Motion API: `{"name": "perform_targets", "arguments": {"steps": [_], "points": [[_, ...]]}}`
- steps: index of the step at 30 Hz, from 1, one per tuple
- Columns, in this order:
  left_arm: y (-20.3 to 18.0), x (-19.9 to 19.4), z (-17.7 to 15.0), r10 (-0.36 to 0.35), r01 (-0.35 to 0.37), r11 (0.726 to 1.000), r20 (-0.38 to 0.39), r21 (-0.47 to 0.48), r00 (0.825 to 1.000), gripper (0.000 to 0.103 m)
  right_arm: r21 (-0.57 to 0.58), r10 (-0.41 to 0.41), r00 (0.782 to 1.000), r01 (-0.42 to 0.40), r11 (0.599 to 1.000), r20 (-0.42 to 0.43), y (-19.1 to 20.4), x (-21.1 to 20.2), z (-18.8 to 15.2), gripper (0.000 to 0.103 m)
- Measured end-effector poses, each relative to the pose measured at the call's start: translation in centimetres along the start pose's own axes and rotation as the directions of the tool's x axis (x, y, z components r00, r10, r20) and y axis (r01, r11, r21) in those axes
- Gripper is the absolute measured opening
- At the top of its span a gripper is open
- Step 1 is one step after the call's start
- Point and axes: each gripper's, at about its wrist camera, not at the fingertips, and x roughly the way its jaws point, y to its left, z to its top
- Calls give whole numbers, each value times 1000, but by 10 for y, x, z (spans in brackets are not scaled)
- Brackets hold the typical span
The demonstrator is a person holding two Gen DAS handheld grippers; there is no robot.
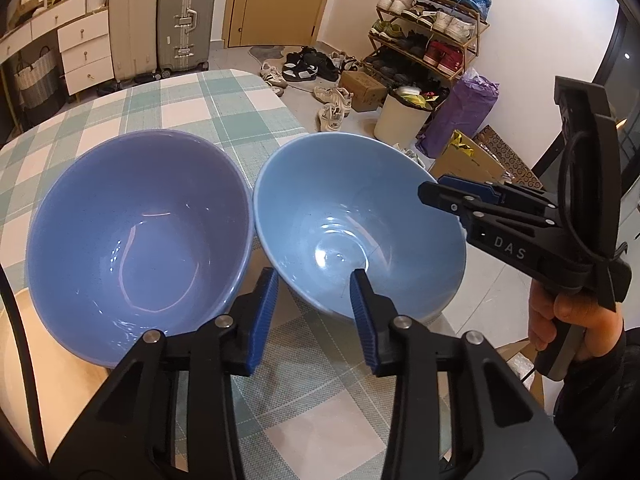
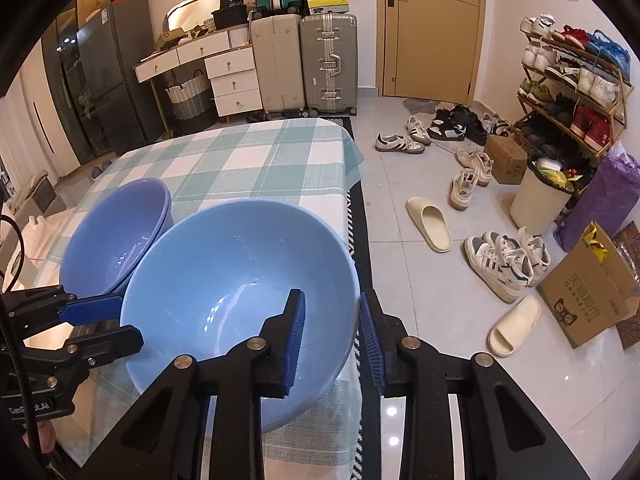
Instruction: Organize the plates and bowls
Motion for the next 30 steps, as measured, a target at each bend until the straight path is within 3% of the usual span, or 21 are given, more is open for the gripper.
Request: {"name": "perform_targets", "arguments": {"steps": [21, 24, 26, 29, 30], "points": [[-1, -11, -3, -17, 17, 999, 21, 31, 1000, 29, -10, -31, 1000, 31, 999, -1, 6, -7, -5, 28], [-7, -18, -3, -54, 51, 997, 36, 60, 998, 27, -21, 34, 999, -34, 999, 14, 14, -14, -4, 27], [-11, -19, -3, -30, 28, 997, 38, 72, 999, 27, -100, -66, 998, 68, 993, 21, 28, -14, -4, 27], [-5, -13, -3, 0, -1, 999, 21, 53, 1000, 27, -94, -10, 1000, 10, 995, 9, 32, -11, -2, 27], [-3, -12, -4, 4, -4, 999, 15, 41, 1000, 27, -96, -24, 1000, 25, 995, 17, 32, -12, -2, 27]]}}
